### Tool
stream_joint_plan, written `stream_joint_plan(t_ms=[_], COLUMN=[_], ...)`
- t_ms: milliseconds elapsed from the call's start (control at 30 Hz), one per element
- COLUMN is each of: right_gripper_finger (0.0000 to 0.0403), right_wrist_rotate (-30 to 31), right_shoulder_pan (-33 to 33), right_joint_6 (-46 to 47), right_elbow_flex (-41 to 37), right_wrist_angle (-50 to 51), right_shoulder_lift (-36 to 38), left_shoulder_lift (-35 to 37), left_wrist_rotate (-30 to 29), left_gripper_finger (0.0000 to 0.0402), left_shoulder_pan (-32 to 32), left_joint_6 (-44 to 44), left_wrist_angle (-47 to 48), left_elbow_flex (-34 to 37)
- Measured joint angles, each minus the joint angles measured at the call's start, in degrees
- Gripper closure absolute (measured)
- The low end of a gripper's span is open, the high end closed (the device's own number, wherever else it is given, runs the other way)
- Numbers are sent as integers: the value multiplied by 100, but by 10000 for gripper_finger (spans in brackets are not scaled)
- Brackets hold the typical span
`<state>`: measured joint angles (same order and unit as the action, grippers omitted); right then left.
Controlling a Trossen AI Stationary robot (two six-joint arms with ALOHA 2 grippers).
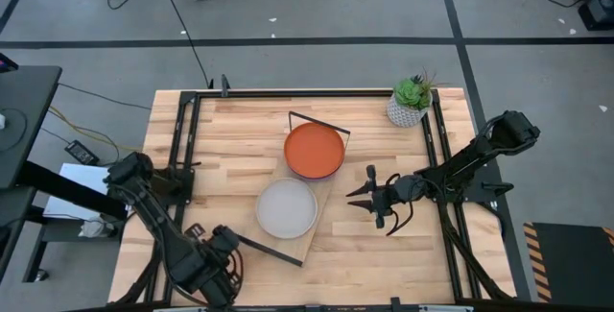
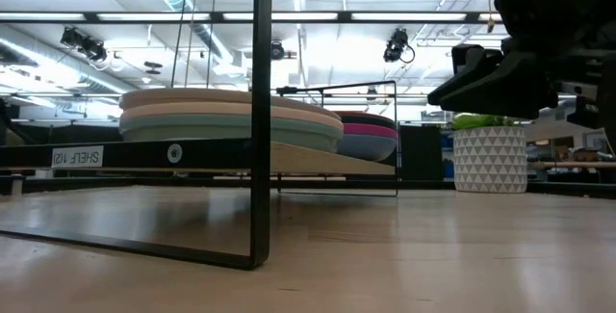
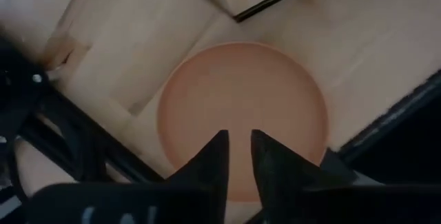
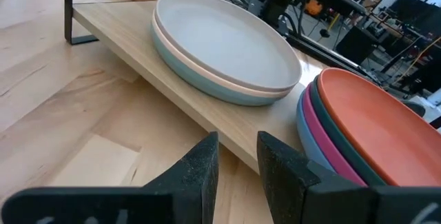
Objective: Place and stack plates onto a shelf
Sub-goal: Stack the brown plate on top of the gray plate on the shelf
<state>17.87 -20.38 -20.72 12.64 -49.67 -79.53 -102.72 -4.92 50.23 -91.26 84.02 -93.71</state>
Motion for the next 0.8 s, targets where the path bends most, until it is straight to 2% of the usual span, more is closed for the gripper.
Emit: stream_joint_plan(t_ms=[233, 433, 600, 800], right_gripper_finger=[296, 296, 296, 296], right_wrist_rotate=[-1, -4, -7, -196], right_shoulder_pan=[0, 0, 0, 0], right_joint_6=[1, 1, 10, 60], right_elbow_flex=[0, 0, 0, 0], right_wrist_angle=[0, 1, 3, 7], right_shoulder_lift=[0, 0, 0, 0], left_shoulder_lift=[716, 1618, 2181, 2258], left_wrist_rotate=[-195, -210, -172, 176], left_gripper_finger=[394, 393, 389, 350], left_shoulder_pan=[232, 365, 364, 238], left_joint_6=[-696, -1526, -2557, -2839], left_wrist_angle=[-757, -2166, -3207, -3697], left_elbow_flex=[1061, 2577, 3814, 4494])
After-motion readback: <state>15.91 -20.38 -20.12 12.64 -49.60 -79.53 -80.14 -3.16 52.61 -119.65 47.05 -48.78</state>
